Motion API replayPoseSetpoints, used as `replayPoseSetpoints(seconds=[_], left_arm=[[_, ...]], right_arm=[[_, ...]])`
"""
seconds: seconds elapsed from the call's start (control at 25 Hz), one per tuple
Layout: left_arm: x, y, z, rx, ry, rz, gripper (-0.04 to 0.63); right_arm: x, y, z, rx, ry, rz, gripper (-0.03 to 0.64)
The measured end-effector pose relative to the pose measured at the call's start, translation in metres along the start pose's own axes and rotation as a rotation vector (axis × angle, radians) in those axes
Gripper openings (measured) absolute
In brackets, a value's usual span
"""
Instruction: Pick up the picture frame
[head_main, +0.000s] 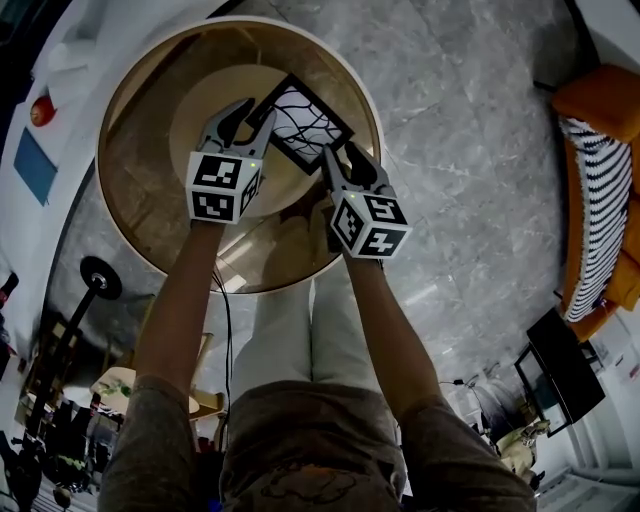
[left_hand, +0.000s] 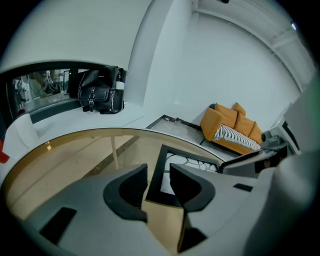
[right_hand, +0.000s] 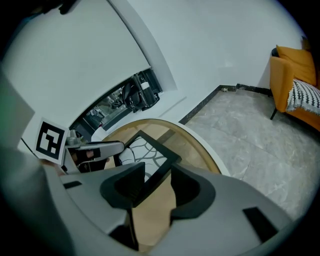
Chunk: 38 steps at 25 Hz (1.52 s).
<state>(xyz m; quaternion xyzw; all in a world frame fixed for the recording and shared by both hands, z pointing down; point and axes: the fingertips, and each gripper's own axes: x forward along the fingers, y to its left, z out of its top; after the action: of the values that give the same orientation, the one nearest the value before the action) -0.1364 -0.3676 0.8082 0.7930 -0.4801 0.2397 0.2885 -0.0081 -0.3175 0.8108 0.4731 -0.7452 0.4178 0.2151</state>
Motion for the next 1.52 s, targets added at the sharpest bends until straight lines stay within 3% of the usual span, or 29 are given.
replayPoseSetpoints(seconds=[0.72, 0.88, 1.08, 1.52], left_arm=[[0.011, 0.002, -0.007, 0.051, 0.046, 0.010, 0.132], [0.010, 0.003, -0.007, 0.008, 0.063, 0.009, 0.109], [0.006, -0.005, -0.013, 0.019, 0.091, -0.010, 0.085], [-0.010, -0.027, -0.001, -0.019, 0.084, -0.026, 0.083]], right_arm=[[0.006, -0.004, -0.009, 0.029, 0.033, -0.040, 0.167], [0.007, -0.003, -0.008, 0.045, 0.045, -0.046, 0.158], [0.003, -0.011, -0.005, 0.053, 0.045, -0.049, 0.129], [-0.023, -0.015, 0.008, 0.044, 0.034, -0.049, 0.114]])
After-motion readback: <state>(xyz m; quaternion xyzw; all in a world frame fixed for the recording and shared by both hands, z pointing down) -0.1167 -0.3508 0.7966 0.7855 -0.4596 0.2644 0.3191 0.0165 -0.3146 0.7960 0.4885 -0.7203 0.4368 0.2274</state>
